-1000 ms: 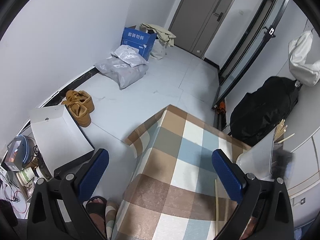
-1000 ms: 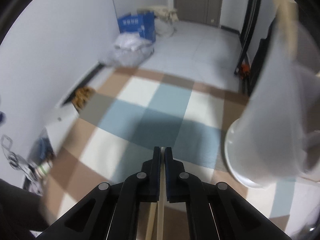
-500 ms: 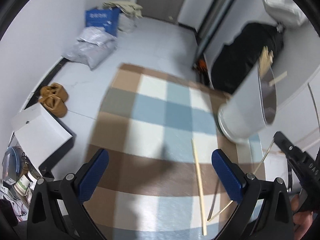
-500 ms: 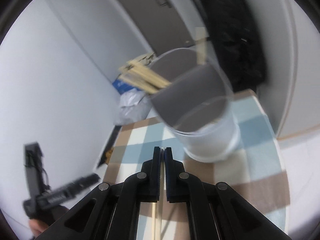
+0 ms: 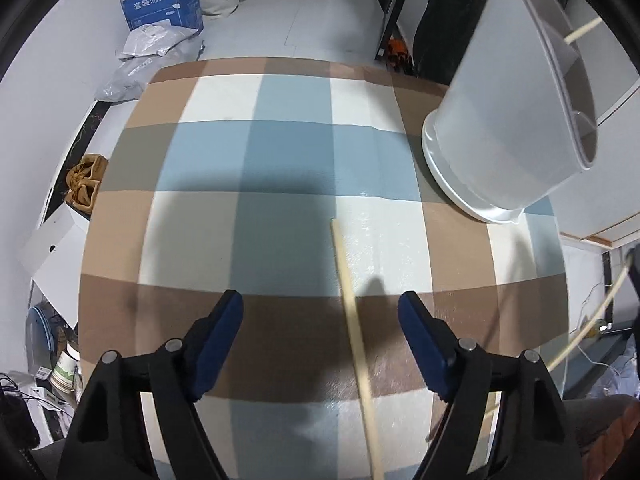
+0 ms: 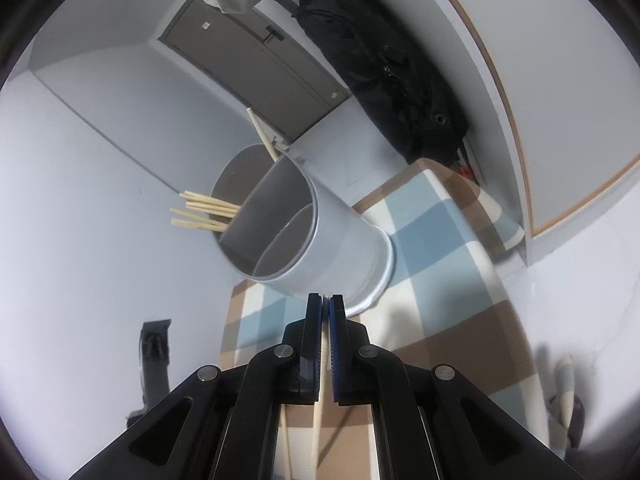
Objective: Organize utensils
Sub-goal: 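Close the left gripper on the last chopstick while right gripper holds its own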
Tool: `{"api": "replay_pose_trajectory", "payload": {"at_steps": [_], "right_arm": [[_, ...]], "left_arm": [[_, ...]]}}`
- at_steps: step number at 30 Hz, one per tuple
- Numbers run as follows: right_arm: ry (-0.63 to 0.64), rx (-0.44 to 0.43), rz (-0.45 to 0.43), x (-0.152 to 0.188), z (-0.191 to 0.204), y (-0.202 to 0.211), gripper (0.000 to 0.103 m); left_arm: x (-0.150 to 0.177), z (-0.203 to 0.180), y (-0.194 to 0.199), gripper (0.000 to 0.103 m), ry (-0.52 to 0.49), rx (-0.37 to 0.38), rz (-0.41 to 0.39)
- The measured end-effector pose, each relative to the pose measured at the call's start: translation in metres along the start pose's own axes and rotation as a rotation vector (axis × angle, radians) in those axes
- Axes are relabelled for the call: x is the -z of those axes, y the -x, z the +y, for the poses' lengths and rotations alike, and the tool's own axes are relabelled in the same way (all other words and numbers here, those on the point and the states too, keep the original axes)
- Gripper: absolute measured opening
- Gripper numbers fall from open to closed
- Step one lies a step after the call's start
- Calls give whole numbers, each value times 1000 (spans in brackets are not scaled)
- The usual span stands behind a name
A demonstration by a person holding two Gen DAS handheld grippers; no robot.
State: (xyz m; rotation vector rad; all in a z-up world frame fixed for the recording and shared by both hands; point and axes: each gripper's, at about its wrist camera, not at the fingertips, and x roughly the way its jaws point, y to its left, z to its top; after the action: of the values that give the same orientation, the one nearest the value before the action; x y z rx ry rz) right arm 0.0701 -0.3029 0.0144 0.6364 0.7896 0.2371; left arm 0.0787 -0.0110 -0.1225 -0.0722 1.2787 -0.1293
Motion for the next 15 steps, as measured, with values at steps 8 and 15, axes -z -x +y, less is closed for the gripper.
{"api": "replay_pose_trajectory", "payload": {"at_steps": [8,15], "right_arm": [[24,-28,3,0,2,10,3],[46,-21,-17,-2,2,16,3]], "left_arm": [[-1,-11,-6,31,1,-98,42],[-3,-10,-7,2,74,-71,39]]}}
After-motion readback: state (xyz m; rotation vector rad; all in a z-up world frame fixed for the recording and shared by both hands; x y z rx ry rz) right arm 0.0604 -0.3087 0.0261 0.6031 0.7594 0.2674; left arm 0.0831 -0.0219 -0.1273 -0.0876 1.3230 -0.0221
